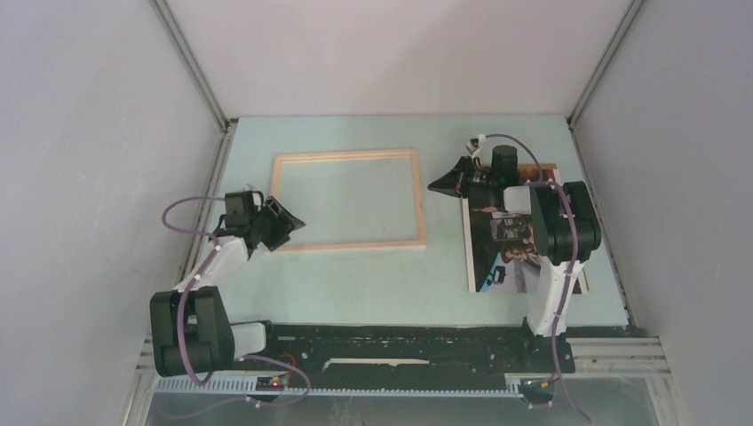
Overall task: Put the photo into the frame
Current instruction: Pick up the photo frame item from the photo frame, then place the photo frame item in the photo frame.
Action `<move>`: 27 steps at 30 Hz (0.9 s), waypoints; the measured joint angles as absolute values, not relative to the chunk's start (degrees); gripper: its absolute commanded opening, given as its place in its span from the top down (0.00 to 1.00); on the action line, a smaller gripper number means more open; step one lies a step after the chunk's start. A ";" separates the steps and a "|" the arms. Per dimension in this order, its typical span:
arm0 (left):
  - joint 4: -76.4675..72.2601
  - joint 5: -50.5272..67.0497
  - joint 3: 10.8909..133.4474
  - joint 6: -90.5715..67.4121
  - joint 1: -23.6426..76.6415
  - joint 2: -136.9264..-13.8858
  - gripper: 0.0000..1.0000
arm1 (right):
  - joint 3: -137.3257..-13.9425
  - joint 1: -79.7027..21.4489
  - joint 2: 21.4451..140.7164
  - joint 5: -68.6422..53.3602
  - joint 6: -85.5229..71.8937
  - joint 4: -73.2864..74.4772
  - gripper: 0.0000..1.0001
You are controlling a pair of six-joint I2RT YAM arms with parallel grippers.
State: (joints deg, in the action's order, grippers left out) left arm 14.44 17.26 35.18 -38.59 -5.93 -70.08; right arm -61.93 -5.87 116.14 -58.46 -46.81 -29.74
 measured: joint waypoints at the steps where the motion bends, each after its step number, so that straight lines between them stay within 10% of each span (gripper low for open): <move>1: 14.41 17.30 36.10 -38.57 -6.26 -70.70 0.38 | -61.98 -6.04 116.14 -58.28 -47.09 -29.89 1.00; 27: 16.34 19.77 48.40 -36.45 -11.77 -83.37 0.37 | -70.74 -9.32 120.29 -54.74 -51.86 -31.90 1.00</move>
State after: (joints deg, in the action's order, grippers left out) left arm 16.34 19.77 48.40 -36.45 -11.77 -83.37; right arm -70.74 -9.32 120.29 -54.74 -51.86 -31.90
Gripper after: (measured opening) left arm 0.636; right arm 0.006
